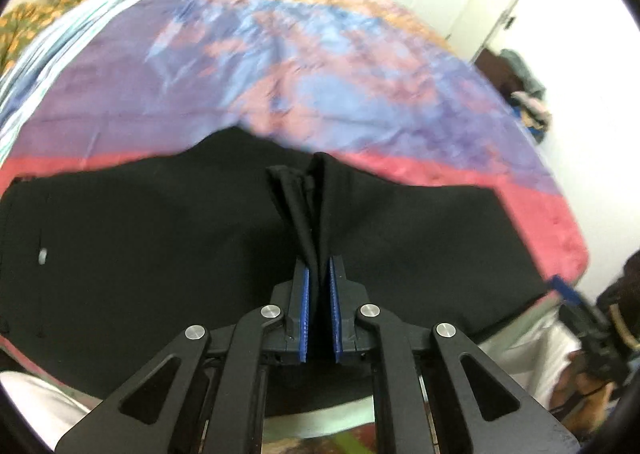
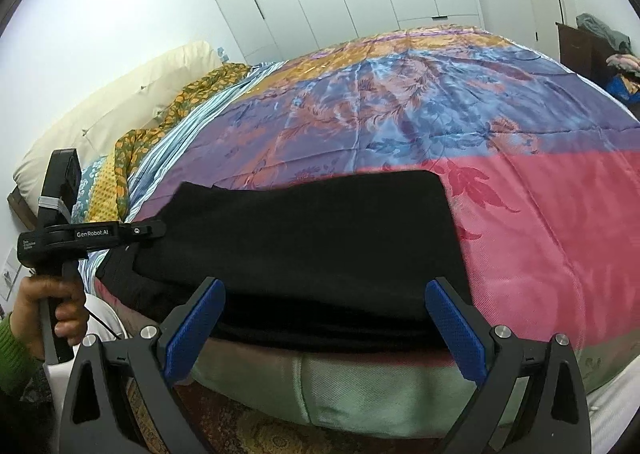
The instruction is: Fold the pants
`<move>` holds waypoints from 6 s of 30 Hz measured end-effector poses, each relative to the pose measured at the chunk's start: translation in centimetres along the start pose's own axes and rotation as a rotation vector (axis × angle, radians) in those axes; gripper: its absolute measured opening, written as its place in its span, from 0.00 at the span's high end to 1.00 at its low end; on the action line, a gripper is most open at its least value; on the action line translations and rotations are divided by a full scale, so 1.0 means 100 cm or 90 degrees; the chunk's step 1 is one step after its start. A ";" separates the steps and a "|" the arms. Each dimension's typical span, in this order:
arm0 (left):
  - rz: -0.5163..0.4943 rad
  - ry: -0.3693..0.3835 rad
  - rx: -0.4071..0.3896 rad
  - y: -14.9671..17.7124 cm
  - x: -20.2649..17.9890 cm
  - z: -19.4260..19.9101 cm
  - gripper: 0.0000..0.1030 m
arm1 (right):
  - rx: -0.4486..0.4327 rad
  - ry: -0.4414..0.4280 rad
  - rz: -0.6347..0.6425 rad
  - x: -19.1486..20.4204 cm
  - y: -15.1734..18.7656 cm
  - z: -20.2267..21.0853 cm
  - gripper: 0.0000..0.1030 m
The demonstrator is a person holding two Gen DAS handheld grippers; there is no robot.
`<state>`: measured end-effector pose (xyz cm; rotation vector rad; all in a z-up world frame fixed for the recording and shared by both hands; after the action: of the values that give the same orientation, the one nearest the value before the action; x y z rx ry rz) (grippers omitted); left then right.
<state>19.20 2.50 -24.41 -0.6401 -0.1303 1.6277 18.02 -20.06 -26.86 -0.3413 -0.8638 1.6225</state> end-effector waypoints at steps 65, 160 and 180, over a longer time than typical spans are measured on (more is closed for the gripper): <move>-0.100 0.004 0.001 0.036 -0.036 -0.058 0.23 | 0.126 0.047 0.002 -0.026 -0.004 -0.052 0.00; 0.271 0.076 0.122 -0.026 0.270 -0.015 0.07 | 0.106 0.145 0.069 -0.020 0.016 -0.046 0.00; 0.276 0.169 0.035 -0.080 0.068 0.094 0.77 | 0.068 0.116 0.018 -0.024 0.008 -0.040 0.00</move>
<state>21.61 12.96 -15.27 -0.8770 0.2638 1.9314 20.66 -20.93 -30.74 -0.4202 -0.6337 1.6282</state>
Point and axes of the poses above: each gripper's, at about its wrist camera, not at the fingertips, and z roughly against the way its jaws point, x to its left, y to its underside, the point moved 10 cm from there along -z, roughly the way its jaws point, and after that the axes turned 6 degrees about z, right-handed, at the moved point
